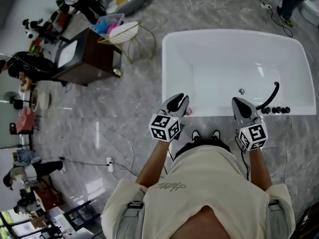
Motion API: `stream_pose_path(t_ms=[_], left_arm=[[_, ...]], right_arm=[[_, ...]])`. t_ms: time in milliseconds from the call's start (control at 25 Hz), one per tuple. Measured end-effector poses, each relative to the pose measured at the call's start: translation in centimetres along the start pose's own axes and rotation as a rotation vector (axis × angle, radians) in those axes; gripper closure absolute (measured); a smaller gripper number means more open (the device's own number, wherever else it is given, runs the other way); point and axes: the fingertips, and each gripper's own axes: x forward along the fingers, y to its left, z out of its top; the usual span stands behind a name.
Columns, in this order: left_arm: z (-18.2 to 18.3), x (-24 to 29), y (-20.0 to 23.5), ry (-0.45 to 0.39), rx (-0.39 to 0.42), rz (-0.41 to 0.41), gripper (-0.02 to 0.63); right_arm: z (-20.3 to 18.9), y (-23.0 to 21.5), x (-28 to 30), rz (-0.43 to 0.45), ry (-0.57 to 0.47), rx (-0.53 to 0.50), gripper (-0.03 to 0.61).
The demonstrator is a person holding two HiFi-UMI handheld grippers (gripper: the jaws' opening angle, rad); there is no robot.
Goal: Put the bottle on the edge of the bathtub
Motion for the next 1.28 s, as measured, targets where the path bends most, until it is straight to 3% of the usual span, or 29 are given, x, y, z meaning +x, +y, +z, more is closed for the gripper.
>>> stream_pose_path(t_ms=[320, 520, 720, 920, 1280], left_arm=[[6.7, -0.9, -2.5, -0.135, 0.079, -0.013, 0.594], [8.9, -1.0, -4.0, -0.182, 0.133, -0.030, 0.595], [10.2, -1.2, -4.4, -0.204, 0.166, 0.002, 0.595], [11.1, -1.1, -3.7, -0.209, 0.226, 0.099, 0.597], [9.6, -1.4, -2.5, -0.169, 0.215, 0.129, 0.597]], right_arm=[[4.8, -0.9, -0.7, -0.009, -0.070, -0.081, 0.577], [8.3, -1.1, -1.5, -0.008, -0.138, -0.132, 0.577], [11.0, -0.9, -2.8, -0.031, -0.202, -0.177, 0.578], [12.3, -0.9, -3.4, -0.040, -0.211, -0.180, 0.578], [12.7, -0.7, -3.8, -0.074, -0.230, -0.164, 0.578]])
